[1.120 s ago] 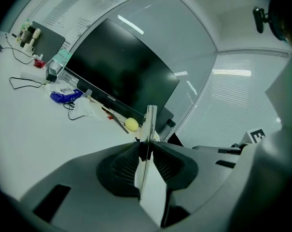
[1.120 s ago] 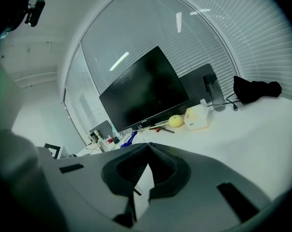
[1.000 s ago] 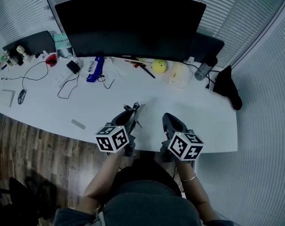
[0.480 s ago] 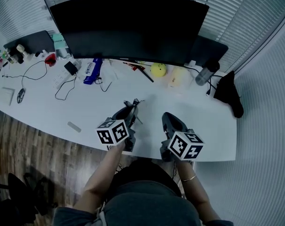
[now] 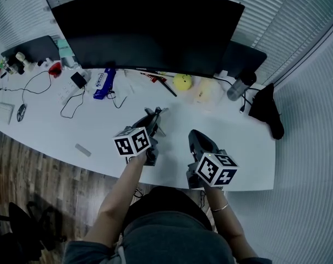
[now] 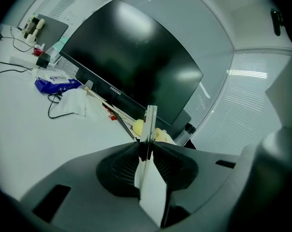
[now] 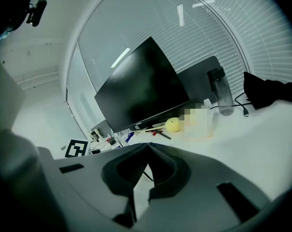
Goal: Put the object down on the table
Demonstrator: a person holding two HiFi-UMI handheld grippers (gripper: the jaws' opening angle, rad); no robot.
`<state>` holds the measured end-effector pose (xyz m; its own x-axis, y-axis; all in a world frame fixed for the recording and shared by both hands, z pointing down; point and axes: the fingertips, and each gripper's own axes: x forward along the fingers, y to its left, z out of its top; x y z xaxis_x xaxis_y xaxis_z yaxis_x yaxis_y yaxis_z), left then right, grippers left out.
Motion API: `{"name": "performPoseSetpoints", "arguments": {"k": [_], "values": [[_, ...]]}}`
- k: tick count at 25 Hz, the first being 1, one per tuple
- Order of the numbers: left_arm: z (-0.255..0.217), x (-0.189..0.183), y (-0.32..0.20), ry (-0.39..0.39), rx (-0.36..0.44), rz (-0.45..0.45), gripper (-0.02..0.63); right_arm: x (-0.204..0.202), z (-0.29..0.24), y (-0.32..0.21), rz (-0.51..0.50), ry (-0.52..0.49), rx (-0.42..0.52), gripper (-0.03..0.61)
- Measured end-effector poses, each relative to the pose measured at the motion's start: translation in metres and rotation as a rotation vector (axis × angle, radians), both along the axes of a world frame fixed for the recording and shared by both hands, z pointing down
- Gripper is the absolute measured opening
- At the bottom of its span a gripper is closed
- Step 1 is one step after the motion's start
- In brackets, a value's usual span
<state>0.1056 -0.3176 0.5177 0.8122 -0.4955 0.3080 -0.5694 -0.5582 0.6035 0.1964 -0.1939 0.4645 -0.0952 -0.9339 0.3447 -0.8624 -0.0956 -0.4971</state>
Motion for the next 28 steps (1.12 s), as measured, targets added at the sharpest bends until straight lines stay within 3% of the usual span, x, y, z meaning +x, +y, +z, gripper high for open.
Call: {"name": "performPoseSetpoints", "arguments": {"k": [10,15,21,28], "values": [[0.006,0.027,-0.027,0.068,-0.03,0.009,0.103,0.007,0.004,-0.001,0.011,0.003,-0.015,0.003],[0.018,0.02,-0.04,0.081,-0.066,-0.022,0.103,0.008,0.008,0.0,0.011,0.0,-0.023,0.003],[0.035,0.009,-0.047,0.028,-0.088,-0.054,0.1,0.009,0.013,0.0,0.011,-0.001,-0.035,0.003],[0.039,0.007,-0.053,0.087,-0.141,-0.07,0.1,0.007,0.017,0.0,0.0,-0.003,-0.042,0.003]]}}
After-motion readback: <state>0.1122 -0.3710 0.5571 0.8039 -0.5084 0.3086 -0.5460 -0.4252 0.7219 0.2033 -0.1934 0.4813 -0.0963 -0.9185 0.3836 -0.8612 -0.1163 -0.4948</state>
